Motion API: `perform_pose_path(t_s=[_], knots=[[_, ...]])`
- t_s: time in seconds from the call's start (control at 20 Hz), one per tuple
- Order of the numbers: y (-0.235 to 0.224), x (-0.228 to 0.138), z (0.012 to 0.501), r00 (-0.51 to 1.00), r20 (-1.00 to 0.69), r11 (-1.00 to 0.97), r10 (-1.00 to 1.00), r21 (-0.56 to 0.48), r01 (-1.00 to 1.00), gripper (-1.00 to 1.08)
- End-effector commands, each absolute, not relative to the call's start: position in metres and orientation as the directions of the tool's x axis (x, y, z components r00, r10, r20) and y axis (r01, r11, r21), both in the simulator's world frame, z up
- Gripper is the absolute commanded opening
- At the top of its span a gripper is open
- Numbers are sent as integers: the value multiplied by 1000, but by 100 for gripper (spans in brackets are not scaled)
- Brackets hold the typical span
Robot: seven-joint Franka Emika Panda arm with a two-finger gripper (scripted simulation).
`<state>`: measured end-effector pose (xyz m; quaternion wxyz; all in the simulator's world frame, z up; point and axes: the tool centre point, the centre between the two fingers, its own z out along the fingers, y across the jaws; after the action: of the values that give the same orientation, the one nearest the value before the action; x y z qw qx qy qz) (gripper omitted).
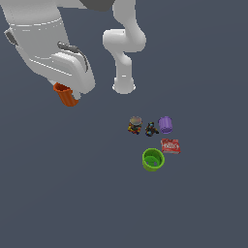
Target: Pick up a designated object from a clutter of objects.
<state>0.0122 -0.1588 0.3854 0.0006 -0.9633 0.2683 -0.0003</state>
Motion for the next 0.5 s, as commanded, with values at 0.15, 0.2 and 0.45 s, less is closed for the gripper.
perform_pose_path(t_s=[0.15,0.2,0.45], knots=[[-179,19,418,856,0,-856,-516,-1,-516,-100],[-182,20,423,856,0,-856,-516,0,-516,-100],[-193,24,439,856,0,-856,-516,0,-516,-100]])
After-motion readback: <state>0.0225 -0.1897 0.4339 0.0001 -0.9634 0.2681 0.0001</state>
